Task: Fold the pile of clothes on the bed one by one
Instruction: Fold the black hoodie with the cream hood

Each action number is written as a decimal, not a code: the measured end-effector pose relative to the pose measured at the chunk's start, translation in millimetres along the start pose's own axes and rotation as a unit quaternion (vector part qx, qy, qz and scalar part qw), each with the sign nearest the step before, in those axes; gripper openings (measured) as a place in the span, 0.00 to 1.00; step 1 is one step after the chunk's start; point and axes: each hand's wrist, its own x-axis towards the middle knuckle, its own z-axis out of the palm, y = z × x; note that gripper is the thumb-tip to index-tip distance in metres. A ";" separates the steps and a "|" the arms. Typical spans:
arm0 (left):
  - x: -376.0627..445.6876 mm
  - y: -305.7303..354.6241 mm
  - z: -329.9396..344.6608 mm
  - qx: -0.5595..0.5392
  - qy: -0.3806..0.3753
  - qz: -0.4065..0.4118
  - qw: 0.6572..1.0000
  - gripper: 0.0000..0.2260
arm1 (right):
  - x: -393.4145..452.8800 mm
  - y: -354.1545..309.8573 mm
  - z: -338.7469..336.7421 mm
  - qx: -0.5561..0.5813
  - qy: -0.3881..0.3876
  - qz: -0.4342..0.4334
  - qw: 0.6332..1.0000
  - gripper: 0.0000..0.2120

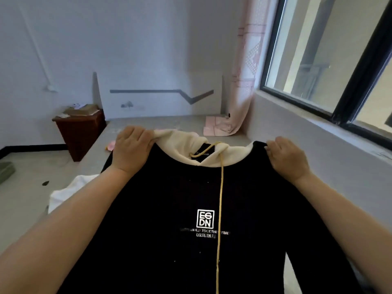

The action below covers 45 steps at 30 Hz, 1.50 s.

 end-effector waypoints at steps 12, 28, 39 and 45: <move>-181.8 43.3 168.8 -0.055 -0.368 -0.252 0.893 0.10 | -161.7 -26.6 223.4 0.135 -0.300 0.135 0.935 0.15; -329.7 90.2 262.5 -0.034 -0.760 -0.379 0.527 0.19 | -253.0 -95.1 361.7 0.282 -0.724 0.394 0.491 0.19; -285.3 54.3 336.3 -0.162 -0.438 -0.454 0.759 0.10 | -172.8 -68.0 432.1 0.287 -0.468 0.453 0.703 0.10; -218.0 -11.7 417.9 -0.070 -0.413 -0.442 0.793 0.20 | -80.9 -25.7 495.2 0.146 -0.454 0.378 0.793 0.11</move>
